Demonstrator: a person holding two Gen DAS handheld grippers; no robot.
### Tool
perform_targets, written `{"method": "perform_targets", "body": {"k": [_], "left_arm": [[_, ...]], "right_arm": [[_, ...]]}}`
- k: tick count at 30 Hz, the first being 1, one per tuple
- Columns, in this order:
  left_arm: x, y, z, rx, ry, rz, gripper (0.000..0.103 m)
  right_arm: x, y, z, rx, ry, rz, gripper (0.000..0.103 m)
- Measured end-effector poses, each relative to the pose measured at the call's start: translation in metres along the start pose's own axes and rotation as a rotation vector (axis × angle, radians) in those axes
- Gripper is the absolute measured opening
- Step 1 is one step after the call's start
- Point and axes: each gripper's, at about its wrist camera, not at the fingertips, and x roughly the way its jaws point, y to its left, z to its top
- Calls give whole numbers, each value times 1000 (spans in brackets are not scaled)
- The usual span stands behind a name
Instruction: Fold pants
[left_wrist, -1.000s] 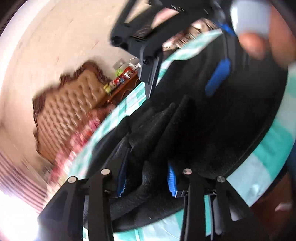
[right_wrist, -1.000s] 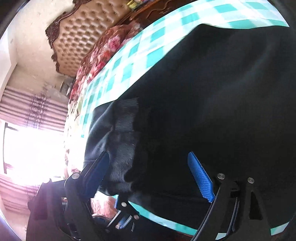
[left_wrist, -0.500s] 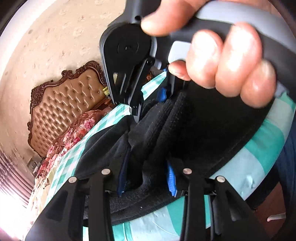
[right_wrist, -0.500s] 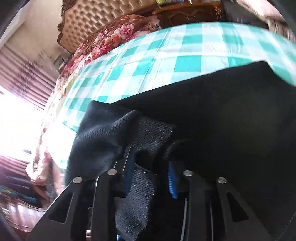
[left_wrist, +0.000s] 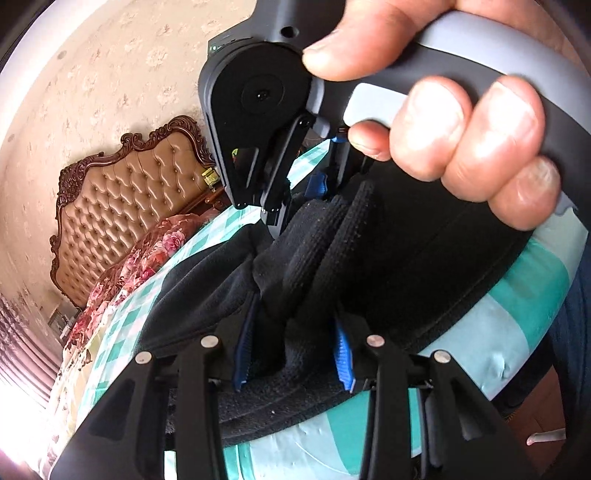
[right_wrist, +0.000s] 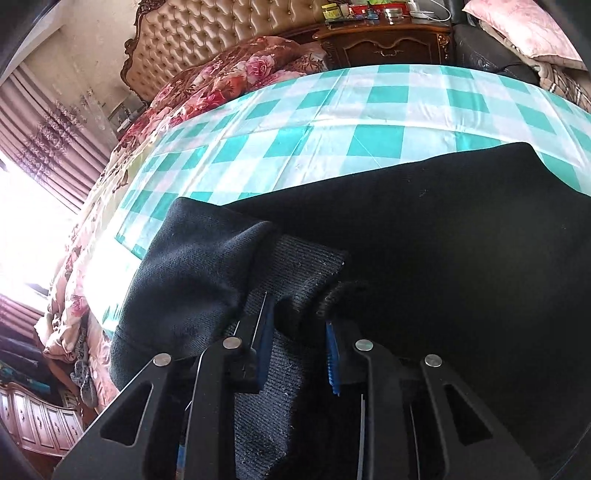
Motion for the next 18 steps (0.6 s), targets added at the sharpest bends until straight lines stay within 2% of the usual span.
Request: {"method": "perform_targets", "body": {"k": [11,12,15,18], "left_arm": [[1,1,-1,5,-2,2,37],[1,1,-1,6,-1,2,37],[1,-1,-1,12,0,3,37],[2,0,0,14,3,5,37]], "right_arm": [[1,-1,0,9,6,8,27],[2,-4,1,20,10,18,29],[7,-18,3,86,32,47,52],[16,-28,6,133,40,113,54]]}}
